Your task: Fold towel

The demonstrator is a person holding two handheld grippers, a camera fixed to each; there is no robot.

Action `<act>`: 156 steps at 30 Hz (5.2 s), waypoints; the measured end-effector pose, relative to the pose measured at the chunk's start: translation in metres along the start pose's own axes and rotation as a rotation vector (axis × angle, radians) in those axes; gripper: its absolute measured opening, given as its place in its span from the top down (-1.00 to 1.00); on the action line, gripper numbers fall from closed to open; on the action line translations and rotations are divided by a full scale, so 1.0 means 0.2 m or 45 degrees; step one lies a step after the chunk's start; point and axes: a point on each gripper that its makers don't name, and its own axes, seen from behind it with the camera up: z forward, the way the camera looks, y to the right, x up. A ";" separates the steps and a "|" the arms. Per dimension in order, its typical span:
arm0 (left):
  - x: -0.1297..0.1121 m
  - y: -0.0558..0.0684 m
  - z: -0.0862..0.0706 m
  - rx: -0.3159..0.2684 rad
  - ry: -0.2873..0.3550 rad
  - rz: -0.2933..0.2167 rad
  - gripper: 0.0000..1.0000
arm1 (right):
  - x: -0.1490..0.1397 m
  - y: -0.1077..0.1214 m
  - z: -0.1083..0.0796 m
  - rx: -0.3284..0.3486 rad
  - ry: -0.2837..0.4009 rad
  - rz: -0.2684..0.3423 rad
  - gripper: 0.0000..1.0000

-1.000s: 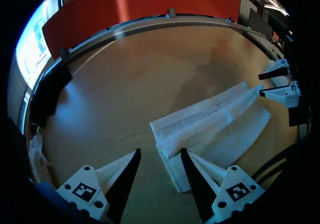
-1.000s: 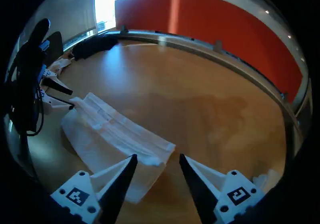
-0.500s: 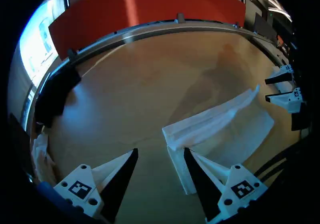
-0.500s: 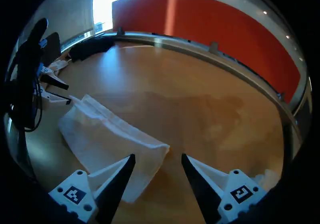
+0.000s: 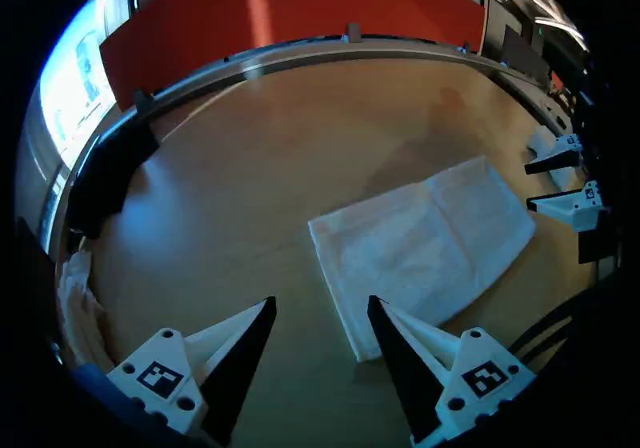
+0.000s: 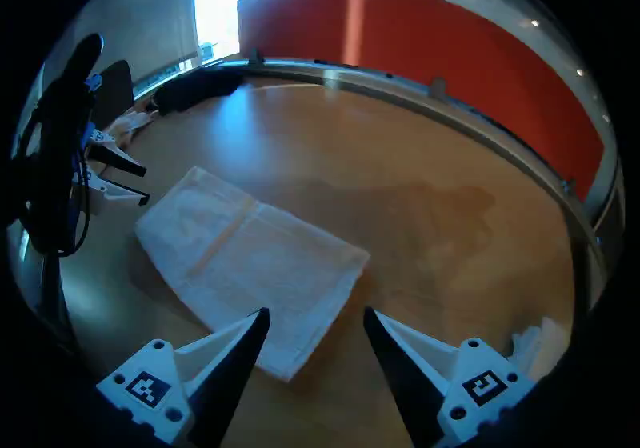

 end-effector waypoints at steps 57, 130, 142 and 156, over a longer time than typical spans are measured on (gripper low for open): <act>-0.67 -0.13 -0.46 0.162 -0.077 -0.302 -0.69 | -0.30 -0.13 -0.04 0.187 -0.136 -0.151 0.10; -0.58 -0.15 -0.52 0.147 -0.028 -0.330 -0.69 | 0.34 -0.24 -0.27 0.116 0.125 -0.359 0.88; -0.61 -0.14 -0.57 0.152 -0.012 -0.366 -0.69 | 0.38 -0.60 -0.08 0.286 0.121 -0.381 0.88; -0.67 -0.18 -0.60 0.172 -0.022 -0.400 -0.69 | 0.31 -0.71 -0.03 0.362 0.062 -0.322 -0.24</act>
